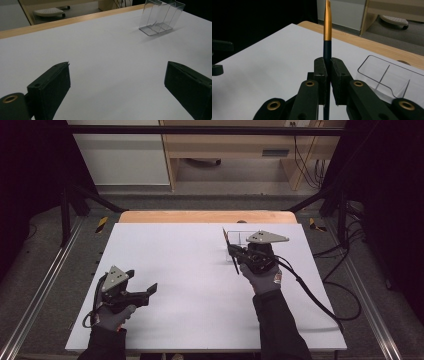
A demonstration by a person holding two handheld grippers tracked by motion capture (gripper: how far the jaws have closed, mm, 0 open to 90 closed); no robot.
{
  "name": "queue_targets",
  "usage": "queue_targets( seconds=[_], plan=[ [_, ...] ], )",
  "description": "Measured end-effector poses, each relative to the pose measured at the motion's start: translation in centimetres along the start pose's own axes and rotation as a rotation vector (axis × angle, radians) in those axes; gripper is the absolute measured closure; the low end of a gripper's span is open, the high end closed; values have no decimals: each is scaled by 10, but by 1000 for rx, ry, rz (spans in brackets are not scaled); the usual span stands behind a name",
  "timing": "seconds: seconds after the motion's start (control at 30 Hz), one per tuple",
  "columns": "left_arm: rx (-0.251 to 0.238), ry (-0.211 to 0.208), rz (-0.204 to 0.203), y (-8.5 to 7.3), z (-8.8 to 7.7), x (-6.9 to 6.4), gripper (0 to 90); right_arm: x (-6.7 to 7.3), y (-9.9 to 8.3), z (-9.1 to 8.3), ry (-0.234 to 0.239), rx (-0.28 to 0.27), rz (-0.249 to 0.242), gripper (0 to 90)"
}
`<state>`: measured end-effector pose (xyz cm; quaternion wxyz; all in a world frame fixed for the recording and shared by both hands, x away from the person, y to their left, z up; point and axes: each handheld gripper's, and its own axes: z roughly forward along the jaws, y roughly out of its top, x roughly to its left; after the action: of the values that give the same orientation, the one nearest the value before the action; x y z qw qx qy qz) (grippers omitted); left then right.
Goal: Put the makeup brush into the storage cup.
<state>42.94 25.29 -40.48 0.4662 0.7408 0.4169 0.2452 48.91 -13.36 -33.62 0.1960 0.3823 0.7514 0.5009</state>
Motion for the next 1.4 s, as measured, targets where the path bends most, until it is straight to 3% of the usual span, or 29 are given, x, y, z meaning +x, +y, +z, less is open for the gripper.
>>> queue_targets(
  seconds=[0.5, 0.8, 1.03, 1.4],
  plan=[
    [1, 2, -5, -1, 1, 1, 57, -9, 4, 7, -75, -96, 54, 835],
    [7, 1, 2, -1, 2, 0, 57, -17, 6, 9, -96, -120, 67, 835],
    [3, 1, -1, -1, 2, 0, 57, -23, 10, 11, -131, -178, 104, 834],
    [9, -1, 4, -2, 3, -1, 57, -35, 13, 21, -173, -193, 138, 835]
  ],
)
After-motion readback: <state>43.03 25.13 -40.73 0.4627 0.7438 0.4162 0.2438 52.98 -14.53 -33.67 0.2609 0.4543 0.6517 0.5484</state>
